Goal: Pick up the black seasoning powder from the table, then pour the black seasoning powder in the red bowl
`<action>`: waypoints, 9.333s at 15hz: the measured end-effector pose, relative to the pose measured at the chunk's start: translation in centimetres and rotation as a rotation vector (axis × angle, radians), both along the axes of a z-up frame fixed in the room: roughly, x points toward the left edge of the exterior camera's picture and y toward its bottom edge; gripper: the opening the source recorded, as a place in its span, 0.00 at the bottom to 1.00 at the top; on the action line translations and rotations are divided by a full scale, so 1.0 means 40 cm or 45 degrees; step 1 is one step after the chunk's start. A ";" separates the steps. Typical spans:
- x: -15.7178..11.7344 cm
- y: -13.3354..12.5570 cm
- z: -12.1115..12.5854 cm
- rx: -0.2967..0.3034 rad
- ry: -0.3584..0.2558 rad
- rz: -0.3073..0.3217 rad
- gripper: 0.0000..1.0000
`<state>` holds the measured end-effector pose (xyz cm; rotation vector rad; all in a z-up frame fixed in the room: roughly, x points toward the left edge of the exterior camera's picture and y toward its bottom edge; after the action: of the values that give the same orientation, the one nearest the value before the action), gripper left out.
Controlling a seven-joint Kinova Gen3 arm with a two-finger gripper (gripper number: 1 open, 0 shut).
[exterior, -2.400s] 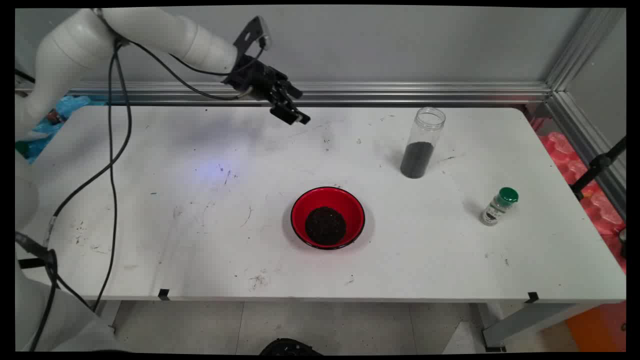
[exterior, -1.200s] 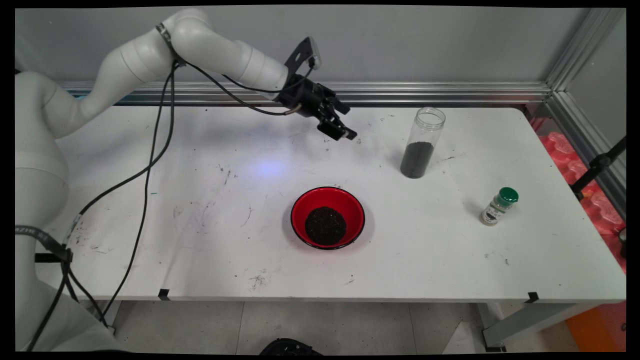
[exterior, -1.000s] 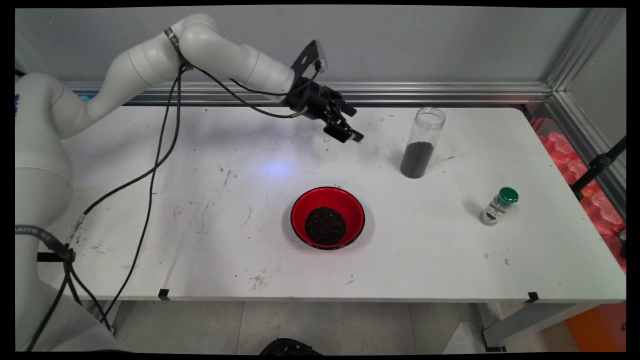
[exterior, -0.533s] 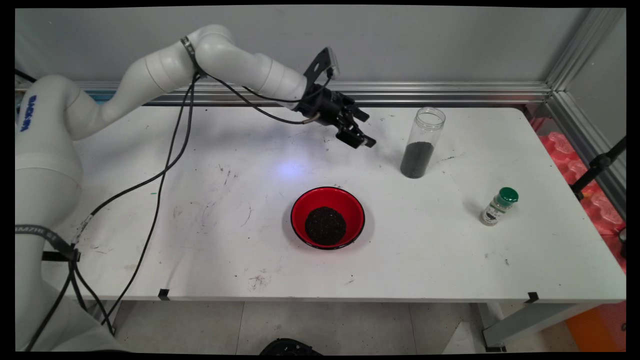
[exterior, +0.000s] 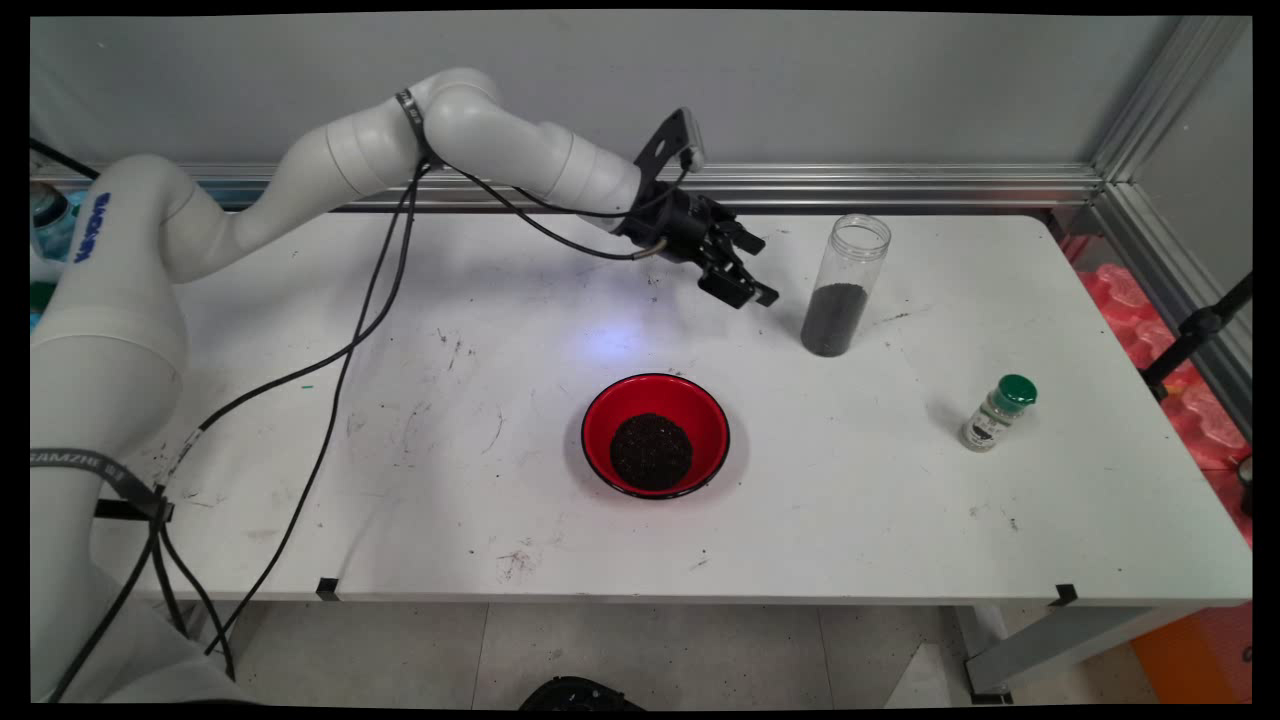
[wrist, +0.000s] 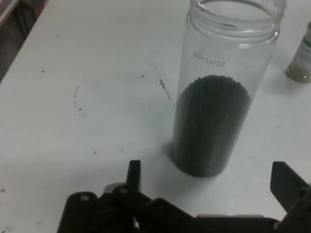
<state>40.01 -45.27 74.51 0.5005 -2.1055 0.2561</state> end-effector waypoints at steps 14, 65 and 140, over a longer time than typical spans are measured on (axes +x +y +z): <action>-0.112 -0.025 -0.067 0.034 0.047 -0.028 1.00; -0.154 -0.012 -0.055 0.080 0.176 0.048 0.00; 0.132 0.286 0.152 -0.963 -0.681 -0.662 0.00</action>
<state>45.28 -33.85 80.60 -0.6175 -2.3310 0.9010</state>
